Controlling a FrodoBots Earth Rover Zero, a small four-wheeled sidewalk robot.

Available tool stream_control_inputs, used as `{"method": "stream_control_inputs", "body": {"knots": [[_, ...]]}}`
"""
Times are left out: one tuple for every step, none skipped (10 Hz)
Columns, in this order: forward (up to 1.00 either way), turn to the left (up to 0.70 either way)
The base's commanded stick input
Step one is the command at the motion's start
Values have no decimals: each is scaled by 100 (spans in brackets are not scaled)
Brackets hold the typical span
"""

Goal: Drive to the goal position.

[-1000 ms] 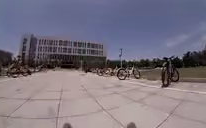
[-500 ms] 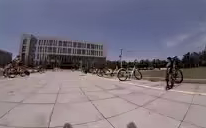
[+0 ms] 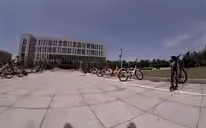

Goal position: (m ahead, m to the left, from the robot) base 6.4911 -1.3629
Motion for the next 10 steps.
{"method": "stream_control_inputs", "body": {"knots": [[45, 3], [45, 3], [45, 3], [45, 3], [45, 3], [45, 3], [45, 3], [45, 3], [45, 6], [45, 20]]}}
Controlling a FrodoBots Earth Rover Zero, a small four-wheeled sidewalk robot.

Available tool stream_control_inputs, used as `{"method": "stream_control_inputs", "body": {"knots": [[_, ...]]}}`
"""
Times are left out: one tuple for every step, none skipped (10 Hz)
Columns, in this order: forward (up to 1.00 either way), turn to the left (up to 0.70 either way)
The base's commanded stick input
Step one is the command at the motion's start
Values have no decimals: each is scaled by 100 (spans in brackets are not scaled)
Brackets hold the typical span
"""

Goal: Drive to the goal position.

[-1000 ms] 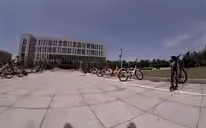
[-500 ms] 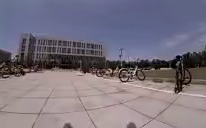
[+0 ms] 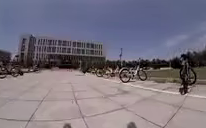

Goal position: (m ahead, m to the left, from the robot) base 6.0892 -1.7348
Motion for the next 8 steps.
{"method": "stream_control_inputs", "body": {"knots": [[45, 30], [45, 30], [45, 30], [45, 30], [45, 30], [45, 30], [45, 30], [45, 30]]}}
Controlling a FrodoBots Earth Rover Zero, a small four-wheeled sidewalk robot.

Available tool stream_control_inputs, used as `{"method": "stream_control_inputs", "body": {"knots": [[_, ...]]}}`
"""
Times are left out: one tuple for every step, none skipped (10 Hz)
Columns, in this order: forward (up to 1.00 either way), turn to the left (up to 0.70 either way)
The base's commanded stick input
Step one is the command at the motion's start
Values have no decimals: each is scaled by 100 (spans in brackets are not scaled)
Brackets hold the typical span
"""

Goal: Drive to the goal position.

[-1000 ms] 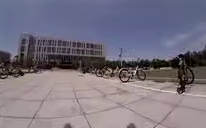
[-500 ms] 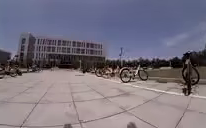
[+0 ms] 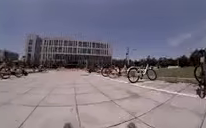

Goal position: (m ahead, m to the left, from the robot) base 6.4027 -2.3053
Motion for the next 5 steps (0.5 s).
{"method": "stream_control_inputs", "body": {"knots": [[45, 30], [45, 30], [45, 30], [45, 30], [45, 30]]}}
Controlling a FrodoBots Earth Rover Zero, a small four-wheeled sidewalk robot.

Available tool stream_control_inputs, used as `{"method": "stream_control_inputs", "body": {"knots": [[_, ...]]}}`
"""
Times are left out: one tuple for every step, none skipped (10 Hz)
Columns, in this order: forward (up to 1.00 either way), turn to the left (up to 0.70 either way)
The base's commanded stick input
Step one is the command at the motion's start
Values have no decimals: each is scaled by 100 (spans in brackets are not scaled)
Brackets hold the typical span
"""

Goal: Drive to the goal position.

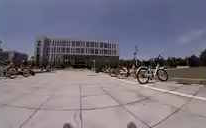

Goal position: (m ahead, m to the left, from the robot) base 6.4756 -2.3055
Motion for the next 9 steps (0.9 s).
{"method": "stream_control_inputs", "body": {"knots": [[45, 30], [45, 30], [45, 30], [45, 30], [45, 30], [45, 30], [45, 30], [45, 27], [45, 5]]}}
